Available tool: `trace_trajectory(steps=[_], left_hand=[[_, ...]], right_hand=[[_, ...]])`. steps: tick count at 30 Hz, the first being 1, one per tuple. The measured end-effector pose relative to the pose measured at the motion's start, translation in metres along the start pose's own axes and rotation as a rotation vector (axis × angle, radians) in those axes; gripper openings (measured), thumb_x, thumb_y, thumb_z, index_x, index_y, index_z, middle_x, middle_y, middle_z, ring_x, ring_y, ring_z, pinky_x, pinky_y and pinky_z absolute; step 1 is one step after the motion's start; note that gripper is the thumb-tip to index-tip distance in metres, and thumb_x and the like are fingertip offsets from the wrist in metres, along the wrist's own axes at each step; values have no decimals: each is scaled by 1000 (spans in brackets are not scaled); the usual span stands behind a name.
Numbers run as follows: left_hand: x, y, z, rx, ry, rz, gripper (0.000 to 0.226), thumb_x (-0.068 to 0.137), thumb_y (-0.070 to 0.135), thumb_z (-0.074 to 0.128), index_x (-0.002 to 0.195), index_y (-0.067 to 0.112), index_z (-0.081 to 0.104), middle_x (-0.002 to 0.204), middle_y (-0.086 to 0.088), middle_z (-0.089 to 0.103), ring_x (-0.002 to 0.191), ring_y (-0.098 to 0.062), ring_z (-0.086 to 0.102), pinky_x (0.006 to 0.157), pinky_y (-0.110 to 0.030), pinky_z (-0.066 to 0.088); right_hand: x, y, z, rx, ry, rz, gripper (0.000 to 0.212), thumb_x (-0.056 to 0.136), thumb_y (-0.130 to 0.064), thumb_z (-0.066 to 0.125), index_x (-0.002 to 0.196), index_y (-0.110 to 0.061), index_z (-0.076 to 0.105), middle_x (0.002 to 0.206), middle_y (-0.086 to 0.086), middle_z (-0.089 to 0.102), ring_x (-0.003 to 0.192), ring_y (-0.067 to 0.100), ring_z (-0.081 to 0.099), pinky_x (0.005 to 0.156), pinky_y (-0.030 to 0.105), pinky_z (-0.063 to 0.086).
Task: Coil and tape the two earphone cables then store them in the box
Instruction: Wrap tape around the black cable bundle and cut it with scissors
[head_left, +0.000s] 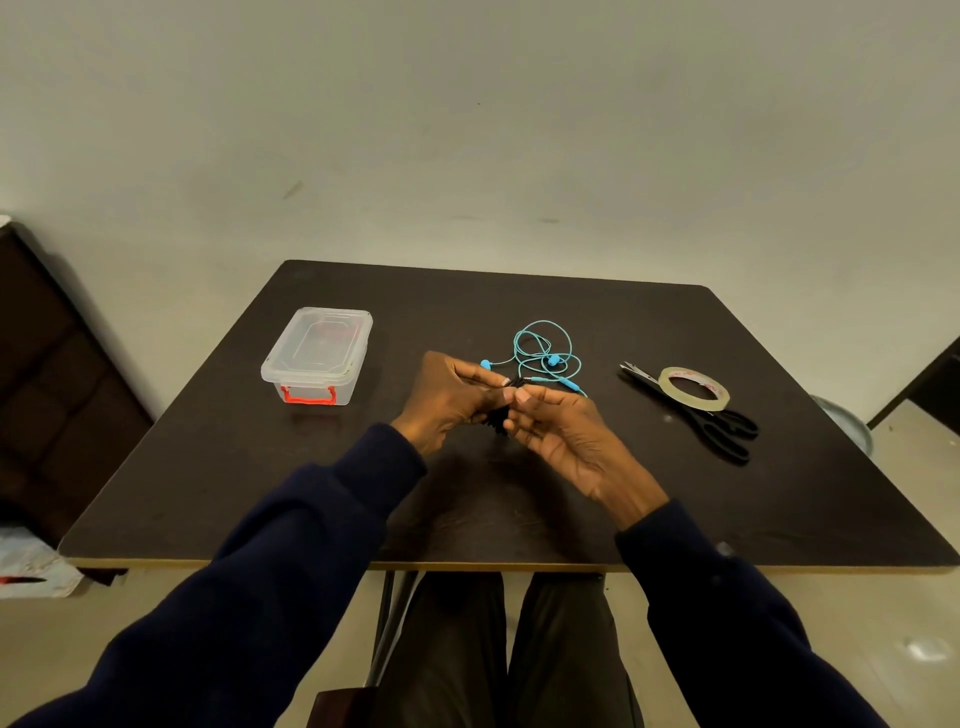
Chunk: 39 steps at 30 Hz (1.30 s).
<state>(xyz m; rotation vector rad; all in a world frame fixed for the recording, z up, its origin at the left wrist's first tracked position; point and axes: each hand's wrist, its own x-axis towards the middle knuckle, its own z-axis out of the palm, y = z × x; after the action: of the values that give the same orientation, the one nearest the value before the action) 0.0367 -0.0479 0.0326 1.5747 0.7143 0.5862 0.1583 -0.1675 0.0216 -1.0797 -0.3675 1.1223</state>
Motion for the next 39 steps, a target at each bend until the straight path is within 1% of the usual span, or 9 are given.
trace_trajectory(steps=[5,9,11,14,18,22,28,35,39], left_hand=[[-1,0,-1,-11,11,46,16,75,12,86,90,10,80,84,-6,79,78,-17,76,71,-36,63],[-3,-1,2,27,47,133,14,76,8,85,89,8,80,82,-5,78,74,-15,75,62,-24,59],[-3,-3,3,38,61,148,17,76,7,85,92,5,80,84,-8,79,76,-15,75,65,-24,57],[-4,-5,3,101,56,178,17,77,10,84,93,6,80,88,-6,79,84,-15,76,77,-33,62],[-6,-2,8,189,86,269,13,83,9,80,95,5,80,92,-7,78,87,-15,75,86,-39,61],[-6,1,9,197,75,293,11,85,8,78,96,6,80,92,-6,78,87,-13,75,86,-38,61],[-7,-5,1,124,92,286,12,86,10,77,98,11,80,93,-2,79,88,-13,74,86,-38,61],[-13,-11,-3,156,83,434,15,87,14,76,102,16,78,93,8,77,88,-4,73,79,-19,58],[-14,-9,-6,220,56,444,18,85,15,78,103,16,79,88,15,74,84,2,72,74,-12,55]], right_hand=[[2,1,-6,-21,38,-67,21,84,13,65,101,3,72,94,16,75,82,21,74,71,27,60],[1,2,-7,-86,126,-106,16,82,11,68,91,1,76,91,16,76,80,21,74,66,24,59],[-1,1,-7,-106,151,-124,12,78,7,73,85,-1,77,89,17,76,79,22,74,66,25,59],[-5,-2,-5,-119,155,-148,16,67,-3,80,82,-2,78,88,19,76,77,24,74,65,26,59],[-7,-6,0,-69,159,-176,6,73,2,77,79,0,78,84,21,75,73,25,74,64,26,60],[-9,-13,4,-84,151,-208,27,65,-9,79,89,3,74,84,21,75,73,25,75,64,27,60],[-6,-14,10,-269,179,-266,14,81,-5,79,93,2,75,80,20,75,65,23,72,60,27,59],[-4,-14,28,-172,202,-271,9,82,1,75,90,2,75,77,21,75,62,21,73,59,26,59],[-4,-13,32,-160,258,-282,9,80,0,77,89,2,75,74,19,74,58,20,71,56,25,58]])
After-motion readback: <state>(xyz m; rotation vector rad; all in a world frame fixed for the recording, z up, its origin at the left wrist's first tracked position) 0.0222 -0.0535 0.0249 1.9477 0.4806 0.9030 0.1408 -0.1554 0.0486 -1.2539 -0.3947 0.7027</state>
